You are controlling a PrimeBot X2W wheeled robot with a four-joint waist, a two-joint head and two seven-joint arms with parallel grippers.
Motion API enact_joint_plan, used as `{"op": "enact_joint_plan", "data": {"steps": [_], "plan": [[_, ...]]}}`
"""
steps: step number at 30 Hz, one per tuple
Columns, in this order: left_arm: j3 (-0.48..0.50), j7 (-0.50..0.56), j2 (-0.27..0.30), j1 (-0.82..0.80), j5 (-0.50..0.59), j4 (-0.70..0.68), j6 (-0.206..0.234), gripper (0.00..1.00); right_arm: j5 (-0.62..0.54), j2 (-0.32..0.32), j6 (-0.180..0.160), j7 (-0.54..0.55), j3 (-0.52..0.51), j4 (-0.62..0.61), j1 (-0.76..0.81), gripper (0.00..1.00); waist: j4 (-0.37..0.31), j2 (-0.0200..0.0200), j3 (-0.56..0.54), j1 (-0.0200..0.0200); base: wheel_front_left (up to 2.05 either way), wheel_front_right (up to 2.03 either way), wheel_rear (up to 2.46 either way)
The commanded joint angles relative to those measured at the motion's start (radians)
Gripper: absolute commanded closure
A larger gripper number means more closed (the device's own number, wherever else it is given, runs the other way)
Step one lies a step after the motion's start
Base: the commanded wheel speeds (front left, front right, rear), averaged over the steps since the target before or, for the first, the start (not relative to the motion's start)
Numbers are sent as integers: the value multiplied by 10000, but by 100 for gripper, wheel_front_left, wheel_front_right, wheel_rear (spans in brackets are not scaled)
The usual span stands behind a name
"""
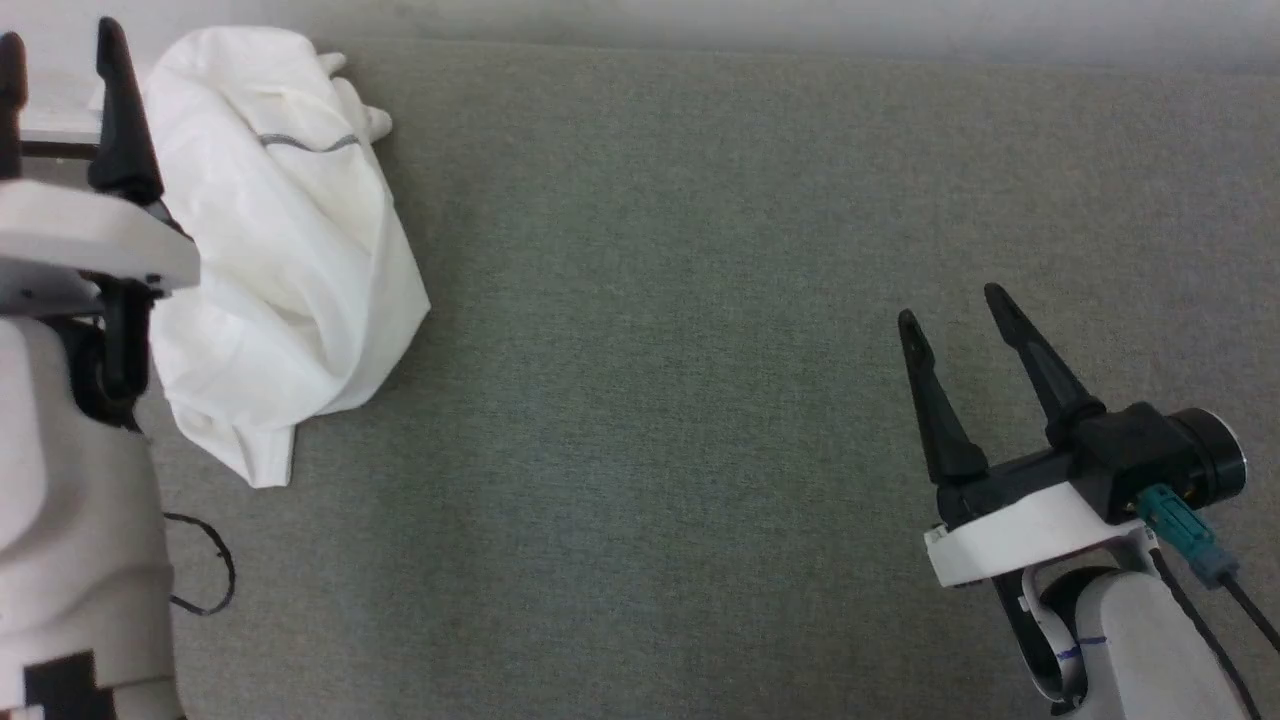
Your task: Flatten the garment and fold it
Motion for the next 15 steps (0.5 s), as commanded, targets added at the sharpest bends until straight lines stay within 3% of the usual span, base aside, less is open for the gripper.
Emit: {"op": "enact_joint_plan", "data": {"steps": [1,2,10,15], "plan": [[17,522,288,-594,-164,603,-78,0,47,8,-8,-151,54,34,-244,0,-793,0,927,-3,0,0,0],[17,522,288,-594,-164,603,-78,0,47,8,-8,-151,54,34,-244,0,-793,0,927,-3,0,0,0],[-521,4071,1601,-2322,-1208,3300,-274,0,246,11,-9,-552,456,285,-840,0,-1258,0,1840,-3,0,0,0],[-661,5607,2108,-2797,-1585,4518,-332,0,376,12,-9,-785,710,540,-1153,0,-1439,0,2213,-3,0,0,0]]}}
